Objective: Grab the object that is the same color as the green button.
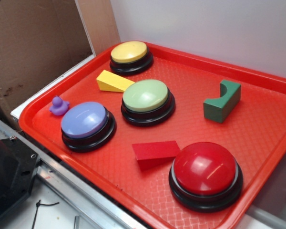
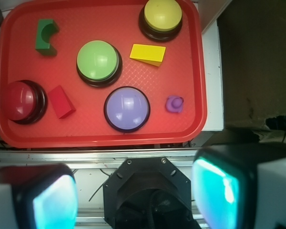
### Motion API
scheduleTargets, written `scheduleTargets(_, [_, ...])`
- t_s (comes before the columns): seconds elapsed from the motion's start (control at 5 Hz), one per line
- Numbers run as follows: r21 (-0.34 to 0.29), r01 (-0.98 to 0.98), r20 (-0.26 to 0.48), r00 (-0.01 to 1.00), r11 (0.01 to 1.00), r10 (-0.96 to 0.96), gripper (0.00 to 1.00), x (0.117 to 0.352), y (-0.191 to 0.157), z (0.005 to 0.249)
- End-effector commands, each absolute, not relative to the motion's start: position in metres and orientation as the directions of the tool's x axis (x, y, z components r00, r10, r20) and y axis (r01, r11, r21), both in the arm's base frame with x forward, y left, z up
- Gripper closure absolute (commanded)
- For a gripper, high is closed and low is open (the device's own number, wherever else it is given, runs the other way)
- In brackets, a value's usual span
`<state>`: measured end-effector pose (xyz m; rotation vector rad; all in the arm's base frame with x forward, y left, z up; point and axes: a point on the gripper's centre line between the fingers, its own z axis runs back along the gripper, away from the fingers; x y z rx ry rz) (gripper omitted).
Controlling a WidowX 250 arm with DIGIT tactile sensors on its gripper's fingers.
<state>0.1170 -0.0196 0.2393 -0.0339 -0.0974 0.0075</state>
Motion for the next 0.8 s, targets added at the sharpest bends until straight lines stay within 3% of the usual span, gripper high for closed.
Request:
scheduleTargets(0.0, [0.022,-0.144,0.119,0.983,0.989,0.141,0.0,0.215,0.052,0.26])
scheduleTargets(0.2, [-0.022,-0.1,0.112,0.989,0.995,0.101,0.0,0.266,0.027,0.267])
scheduleTargets(0.4, [-0.08,-0.001,0.079,0.997,0.997,0.007,0.0,0.277,-0.027,0.284])
scheduleTargets(0.6, [-0.084,0.101,0.088,0.992,0.991,-0.094,0.0,0.27,-0.078,0.292])
